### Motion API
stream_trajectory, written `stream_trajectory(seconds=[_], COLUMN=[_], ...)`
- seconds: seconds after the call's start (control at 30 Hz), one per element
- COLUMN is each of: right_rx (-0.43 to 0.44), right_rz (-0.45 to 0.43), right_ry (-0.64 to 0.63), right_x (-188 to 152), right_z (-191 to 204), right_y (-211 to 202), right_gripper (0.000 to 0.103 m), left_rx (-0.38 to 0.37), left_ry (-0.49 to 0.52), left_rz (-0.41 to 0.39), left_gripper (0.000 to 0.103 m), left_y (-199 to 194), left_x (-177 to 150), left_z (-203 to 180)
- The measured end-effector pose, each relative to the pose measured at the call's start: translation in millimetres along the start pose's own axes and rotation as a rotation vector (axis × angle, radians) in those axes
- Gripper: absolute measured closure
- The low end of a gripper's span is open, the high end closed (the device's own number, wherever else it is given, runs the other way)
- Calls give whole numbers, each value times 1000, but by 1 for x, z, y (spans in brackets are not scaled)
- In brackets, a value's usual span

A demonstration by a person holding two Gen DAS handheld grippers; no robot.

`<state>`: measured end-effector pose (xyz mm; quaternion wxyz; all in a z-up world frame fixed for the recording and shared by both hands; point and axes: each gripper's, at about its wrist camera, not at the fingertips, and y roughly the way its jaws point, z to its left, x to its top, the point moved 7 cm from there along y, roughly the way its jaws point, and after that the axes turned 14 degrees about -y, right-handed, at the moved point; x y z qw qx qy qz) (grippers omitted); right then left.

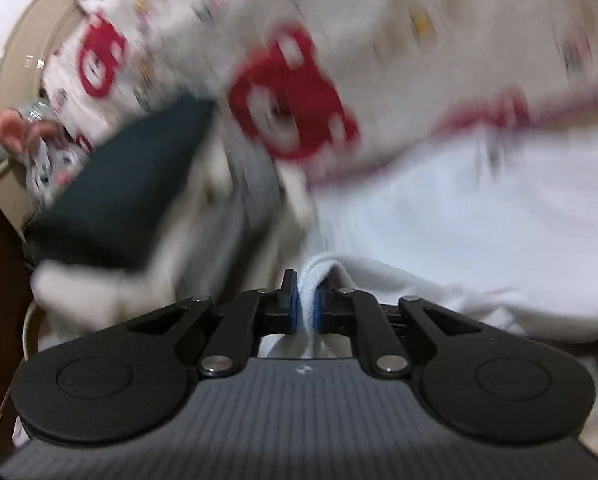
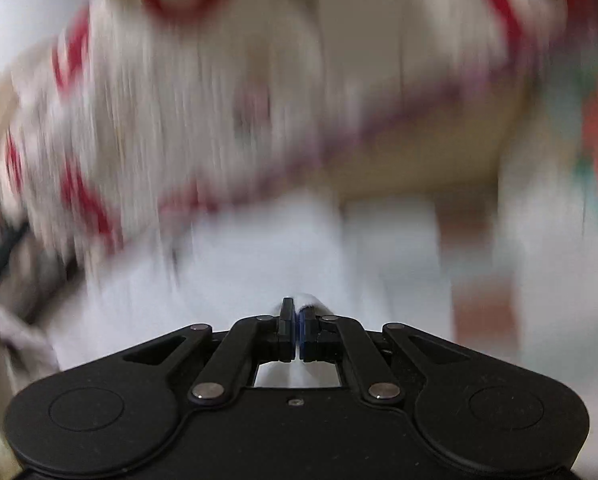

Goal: Fold clothes
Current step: 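Lift and shake the shirt with both tools, then lower it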

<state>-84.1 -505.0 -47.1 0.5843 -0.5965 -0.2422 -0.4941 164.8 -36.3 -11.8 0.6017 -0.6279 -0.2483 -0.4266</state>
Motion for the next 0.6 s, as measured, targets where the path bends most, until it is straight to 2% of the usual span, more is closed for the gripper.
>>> stream_trajectory(seconds=[0.03,0.13,0.2,0.33,0.43,0.53,0.6], right_rx=[1,-10,-46,-157,-190,-216,-221], right_rz=[-101,-377,-479,-372,-267,-191,-154], right_ry=[-5,-78,-132,-213,-112,-55,-56], right_x=[35,114,121,79,26,-17,-30], right_z=[0,13,12,-11,-44,-63,-66], right_y=[-17,-104,-146,-156,-140,-126,-117], right_gripper=[101,101,101,101,101,101,101], left_rx=[-16,-64,-95,-159,-206,-197,-188], left_ry=[-6,-24,-36,-59,-77,-100,-109], left_rz=[-4,-15,-22,-36,-47,6,8], left_gripper=[96,96,96,96,96,96,95], left_y=[-10,-41,-61,-102,-133,-123,-121], left_x=[-3,-13,-20,-33,-43,-68,-68], left_z=[0,-2,-3,-5,-6,-2,3])
